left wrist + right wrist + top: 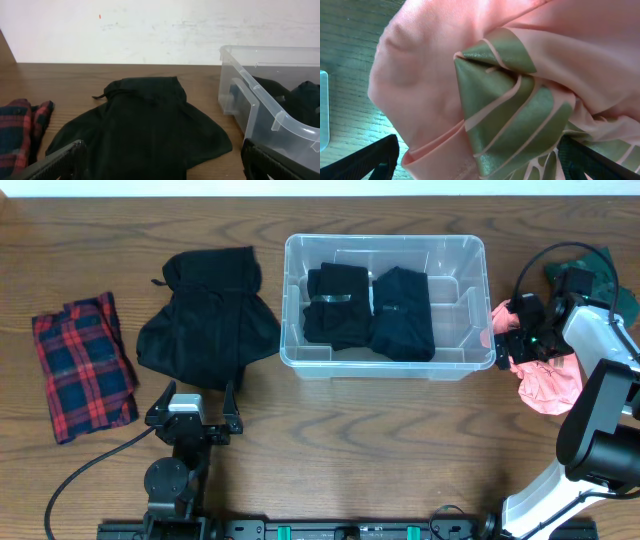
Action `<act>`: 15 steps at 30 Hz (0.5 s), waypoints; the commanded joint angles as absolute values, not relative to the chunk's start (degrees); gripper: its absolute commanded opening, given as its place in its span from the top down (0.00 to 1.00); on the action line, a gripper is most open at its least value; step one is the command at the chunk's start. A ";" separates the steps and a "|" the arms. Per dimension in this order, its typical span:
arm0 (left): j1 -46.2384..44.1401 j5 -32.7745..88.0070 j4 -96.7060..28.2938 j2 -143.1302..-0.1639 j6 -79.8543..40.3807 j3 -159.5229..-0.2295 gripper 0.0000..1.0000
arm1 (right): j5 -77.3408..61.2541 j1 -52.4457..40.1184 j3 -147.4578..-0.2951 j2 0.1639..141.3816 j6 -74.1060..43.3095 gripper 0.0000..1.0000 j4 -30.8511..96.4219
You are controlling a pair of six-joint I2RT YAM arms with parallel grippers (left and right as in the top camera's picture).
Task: Pack container
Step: 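Grasp the pink shirt with the right gripper and lift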
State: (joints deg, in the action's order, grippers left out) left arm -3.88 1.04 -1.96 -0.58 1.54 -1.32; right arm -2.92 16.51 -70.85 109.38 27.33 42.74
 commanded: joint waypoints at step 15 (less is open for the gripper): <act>-4.10 -0.51 -4.05 -0.23 1.91 -0.23 0.02 | 3.16 16.05 -70.02 115.83 23.14 0.41 44.36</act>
